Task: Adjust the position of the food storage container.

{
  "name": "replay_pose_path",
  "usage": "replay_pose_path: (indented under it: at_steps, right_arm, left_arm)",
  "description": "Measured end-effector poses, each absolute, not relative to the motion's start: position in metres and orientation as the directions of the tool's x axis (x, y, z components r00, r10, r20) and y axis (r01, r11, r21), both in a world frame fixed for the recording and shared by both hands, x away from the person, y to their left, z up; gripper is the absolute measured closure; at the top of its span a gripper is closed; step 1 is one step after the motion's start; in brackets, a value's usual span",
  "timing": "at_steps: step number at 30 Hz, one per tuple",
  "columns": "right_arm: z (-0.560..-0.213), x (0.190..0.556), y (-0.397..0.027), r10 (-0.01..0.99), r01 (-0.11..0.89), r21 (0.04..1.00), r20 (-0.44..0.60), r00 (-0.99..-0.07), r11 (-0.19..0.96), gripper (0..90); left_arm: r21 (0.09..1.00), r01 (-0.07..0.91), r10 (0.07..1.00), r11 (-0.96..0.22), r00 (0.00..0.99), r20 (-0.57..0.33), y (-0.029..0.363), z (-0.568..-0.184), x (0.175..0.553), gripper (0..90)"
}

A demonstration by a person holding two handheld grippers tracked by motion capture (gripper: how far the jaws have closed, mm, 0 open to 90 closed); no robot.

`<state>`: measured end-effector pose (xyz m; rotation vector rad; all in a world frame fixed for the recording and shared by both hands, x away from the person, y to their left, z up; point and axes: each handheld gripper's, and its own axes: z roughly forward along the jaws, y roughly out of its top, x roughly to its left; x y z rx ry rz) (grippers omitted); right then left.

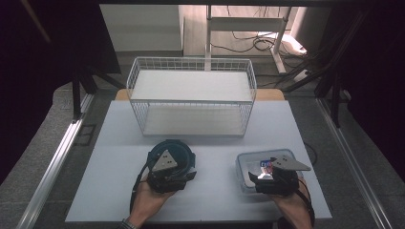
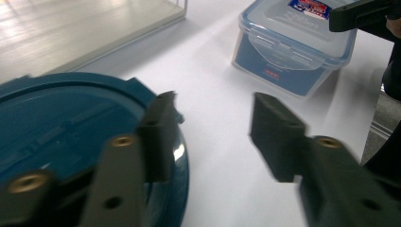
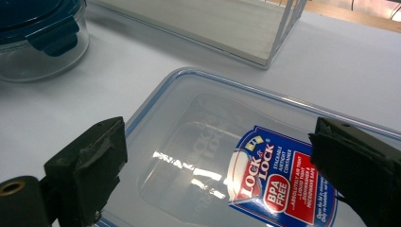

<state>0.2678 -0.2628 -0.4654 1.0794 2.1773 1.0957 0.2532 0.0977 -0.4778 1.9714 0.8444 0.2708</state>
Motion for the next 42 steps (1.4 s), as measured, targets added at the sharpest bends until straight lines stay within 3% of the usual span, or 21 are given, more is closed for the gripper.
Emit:
replay_pose_path:
  at_steps: [2,3,8,29,35,42]
  right_arm:
    - [-0.465,0.268,-0.264,0.815,0.434,0.821,-0.063,-0.576,0.37,4.9]
    - [-0.465,0.268,-0.264,0.815,0.434,0.821,-0.063,-0.576,0.37,4.9]
    - [-0.465,0.267,-0.263,0.816,0.433,0.821,-0.065,-0.575,0.371,5.1]
    - [-0.463,0.266,-0.264,0.818,0.431,0.819,-0.078,-0.571,0.379,6.2]
    - [-0.465,0.268,-0.263,0.818,0.437,0.815,-0.076,-0.57,0.38,6.3]
    - [-0.463,0.268,-0.266,0.82,0.432,0.82,-0.077,-0.568,0.376,6.7]
  left_arm:
    - [0.821,0.466,0.67,-0.329,0.728,-0.144,0.094,-0.481,0.256,68.2]
    - [0.817,0.473,0.68,-0.33,0.72,-0.142,0.092,-0.483,0.257,68.2]
    - [0.79,0.512,0.701,-0.336,0.696,-0.153,0.088,-0.492,0.261,89.9]
    - [0.772,0.553,0.755,-0.313,0.638,-0.151,0.105,-0.497,0.274,90.0]
    - [0.778,0.53,0.775,-0.336,0.626,-0.092,0.087,-0.481,0.288,90.0]
    - [0.706,0.606,0.803,-0.366,0.589,-0.089,0.071,-0.486,0.315,90.0]
